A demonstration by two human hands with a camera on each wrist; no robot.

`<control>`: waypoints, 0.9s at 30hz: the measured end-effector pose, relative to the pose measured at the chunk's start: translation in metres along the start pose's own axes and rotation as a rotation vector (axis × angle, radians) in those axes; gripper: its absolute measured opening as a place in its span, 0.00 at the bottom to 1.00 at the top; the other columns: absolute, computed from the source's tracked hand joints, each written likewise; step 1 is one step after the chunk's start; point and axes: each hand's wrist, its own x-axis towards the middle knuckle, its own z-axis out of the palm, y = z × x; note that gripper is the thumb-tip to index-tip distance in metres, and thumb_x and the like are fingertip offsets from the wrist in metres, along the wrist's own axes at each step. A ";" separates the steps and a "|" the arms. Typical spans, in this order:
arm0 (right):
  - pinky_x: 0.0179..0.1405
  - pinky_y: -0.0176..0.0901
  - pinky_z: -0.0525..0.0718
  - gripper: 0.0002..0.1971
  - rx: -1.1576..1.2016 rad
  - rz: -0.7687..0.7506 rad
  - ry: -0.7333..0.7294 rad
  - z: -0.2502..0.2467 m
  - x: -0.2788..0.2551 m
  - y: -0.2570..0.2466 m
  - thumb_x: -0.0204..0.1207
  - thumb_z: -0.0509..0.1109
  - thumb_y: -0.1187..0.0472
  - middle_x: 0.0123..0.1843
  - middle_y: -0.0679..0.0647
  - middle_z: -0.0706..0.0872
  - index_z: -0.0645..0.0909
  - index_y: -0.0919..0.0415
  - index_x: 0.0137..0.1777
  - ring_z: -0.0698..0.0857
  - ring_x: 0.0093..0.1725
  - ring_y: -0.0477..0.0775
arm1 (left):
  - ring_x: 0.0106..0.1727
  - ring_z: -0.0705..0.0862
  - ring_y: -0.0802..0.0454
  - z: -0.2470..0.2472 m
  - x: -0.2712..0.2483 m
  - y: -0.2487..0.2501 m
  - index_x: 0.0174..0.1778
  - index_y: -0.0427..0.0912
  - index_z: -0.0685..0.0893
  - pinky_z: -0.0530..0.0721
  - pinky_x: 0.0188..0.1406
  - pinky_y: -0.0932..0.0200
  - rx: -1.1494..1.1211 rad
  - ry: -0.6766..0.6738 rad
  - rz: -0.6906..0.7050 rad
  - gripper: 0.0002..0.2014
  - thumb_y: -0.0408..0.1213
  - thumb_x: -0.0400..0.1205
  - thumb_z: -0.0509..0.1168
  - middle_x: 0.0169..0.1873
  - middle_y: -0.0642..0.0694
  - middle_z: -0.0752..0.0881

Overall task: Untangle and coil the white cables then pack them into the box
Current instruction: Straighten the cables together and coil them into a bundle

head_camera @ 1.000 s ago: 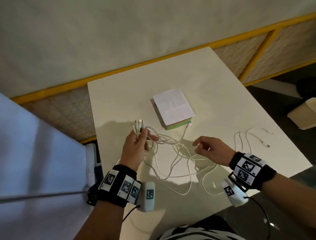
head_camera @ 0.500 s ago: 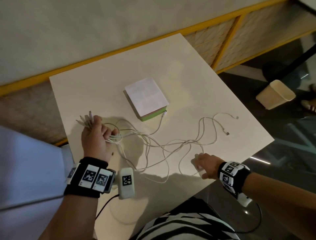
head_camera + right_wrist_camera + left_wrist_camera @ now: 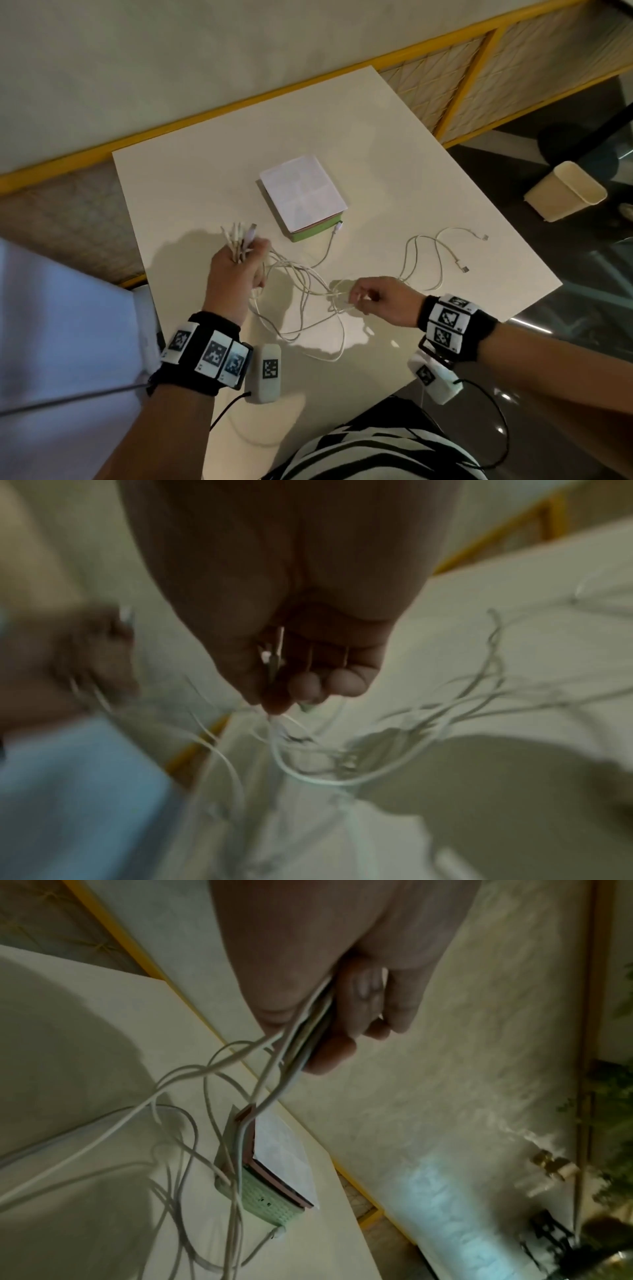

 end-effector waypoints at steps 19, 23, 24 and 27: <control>0.42 0.50 0.86 0.04 0.644 -0.349 0.266 -0.006 0.048 -0.160 0.70 0.75 0.60 0.38 0.62 0.83 0.87 0.52 0.44 0.85 0.38 0.60 | 0.23 0.75 0.53 -0.010 -0.011 0.025 0.24 0.48 0.85 0.73 0.32 0.54 0.179 0.010 0.050 0.14 0.49 0.74 0.71 0.17 0.50 0.79; 0.45 0.39 0.78 0.10 0.833 -0.331 0.117 -0.004 0.051 -0.152 0.68 0.66 0.58 0.45 0.57 0.82 0.79 0.50 0.49 0.82 0.44 0.49 | 0.25 0.78 0.51 -0.011 -0.012 0.052 0.26 0.45 0.85 0.77 0.31 0.56 0.079 0.073 0.123 0.17 0.49 0.79 0.67 0.17 0.50 0.80; 0.48 0.44 0.78 0.10 0.809 -0.353 0.048 -0.001 0.051 -0.150 0.68 0.65 0.59 0.47 0.59 0.83 0.79 0.49 0.50 0.81 0.47 0.51 | 0.23 0.77 0.51 -0.012 -0.010 0.058 0.28 0.46 0.86 0.76 0.30 0.56 0.010 0.055 0.136 0.17 0.52 0.78 0.67 0.16 0.50 0.80; 0.47 0.49 0.80 0.13 0.504 -0.417 -0.018 0.010 0.048 -0.148 0.72 0.67 0.60 0.43 0.52 0.82 0.75 0.47 0.56 0.81 0.45 0.52 | 0.19 0.69 0.56 -0.017 -0.005 0.072 0.29 0.48 0.88 0.69 0.29 0.55 -0.155 0.012 0.178 0.19 0.53 0.80 0.62 0.13 0.54 0.71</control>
